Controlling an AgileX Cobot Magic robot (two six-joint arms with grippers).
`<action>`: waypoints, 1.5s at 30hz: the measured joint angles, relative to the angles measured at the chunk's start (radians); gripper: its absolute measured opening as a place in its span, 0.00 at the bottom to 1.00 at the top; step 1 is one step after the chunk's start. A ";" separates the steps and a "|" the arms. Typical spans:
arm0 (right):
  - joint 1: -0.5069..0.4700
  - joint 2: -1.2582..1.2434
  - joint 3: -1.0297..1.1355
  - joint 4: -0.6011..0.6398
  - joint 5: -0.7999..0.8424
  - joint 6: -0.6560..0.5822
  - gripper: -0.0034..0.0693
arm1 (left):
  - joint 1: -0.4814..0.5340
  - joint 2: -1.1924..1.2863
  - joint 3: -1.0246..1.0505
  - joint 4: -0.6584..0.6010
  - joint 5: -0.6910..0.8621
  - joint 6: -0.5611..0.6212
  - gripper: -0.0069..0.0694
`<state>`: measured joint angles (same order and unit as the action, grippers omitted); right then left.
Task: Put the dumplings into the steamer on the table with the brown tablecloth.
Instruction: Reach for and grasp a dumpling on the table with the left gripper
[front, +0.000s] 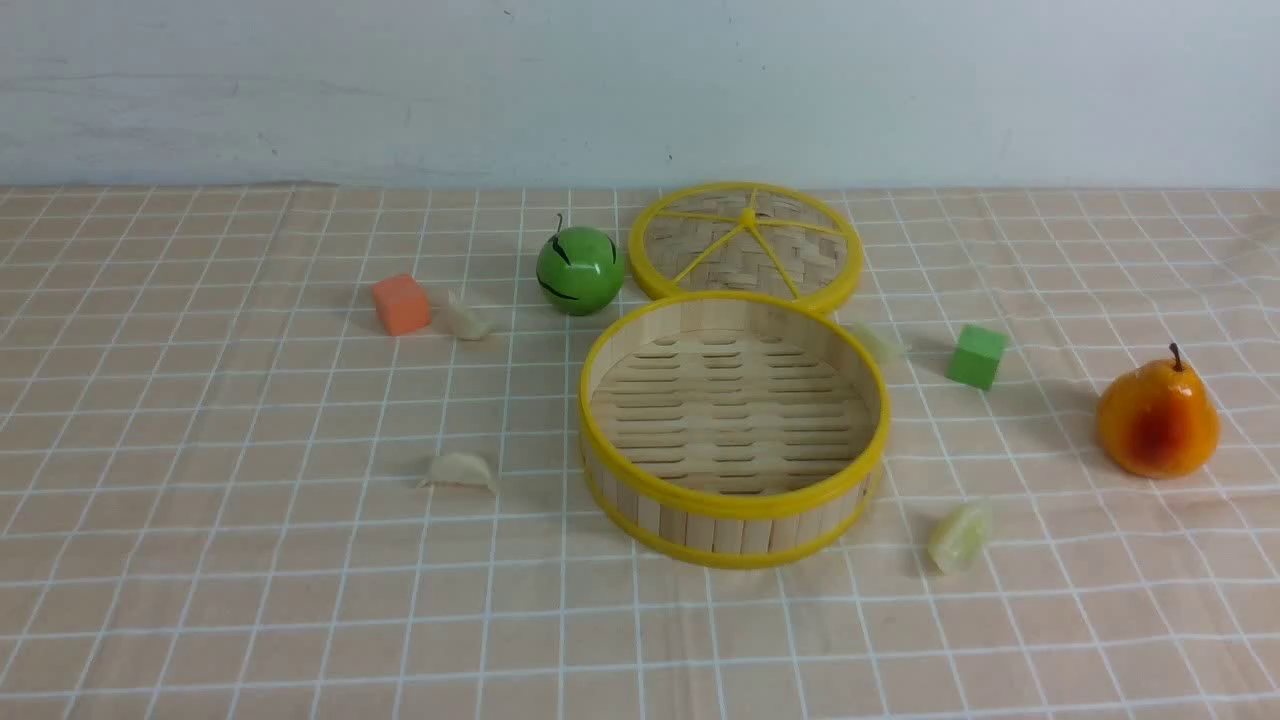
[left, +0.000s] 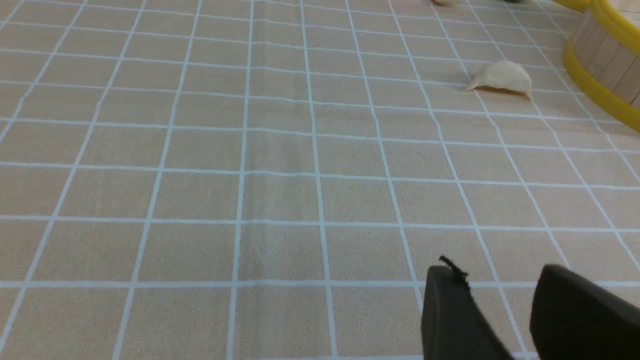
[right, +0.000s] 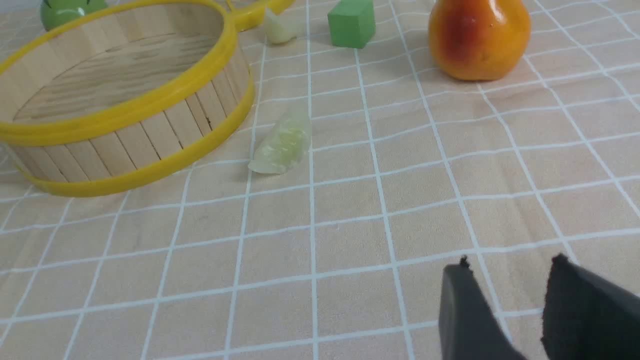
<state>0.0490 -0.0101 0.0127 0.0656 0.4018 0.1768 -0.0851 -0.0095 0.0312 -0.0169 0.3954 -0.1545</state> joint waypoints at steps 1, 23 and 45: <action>0.000 0.000 0.000 0.000 0.000 0.000 0.38 | 0.000 0.000 0.000 0.000 0.000 0.000 0.40; 0.000 0.000 0.000 0.000 0.000 0.000 0.38 | 0.000 0.000 0.000 0.000 0.000 0.000 0.40; 0.000 0.000 0.000 -0.010 0.000 0.000 0.38 | 0.000 0.000 0.000 0.017 0.000 0.000 0.40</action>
<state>0.0490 -0.0101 0.0127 0.0553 0.4018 0.1768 -0.0851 -0.0095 0.0312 0.0000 0.3954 -0.1545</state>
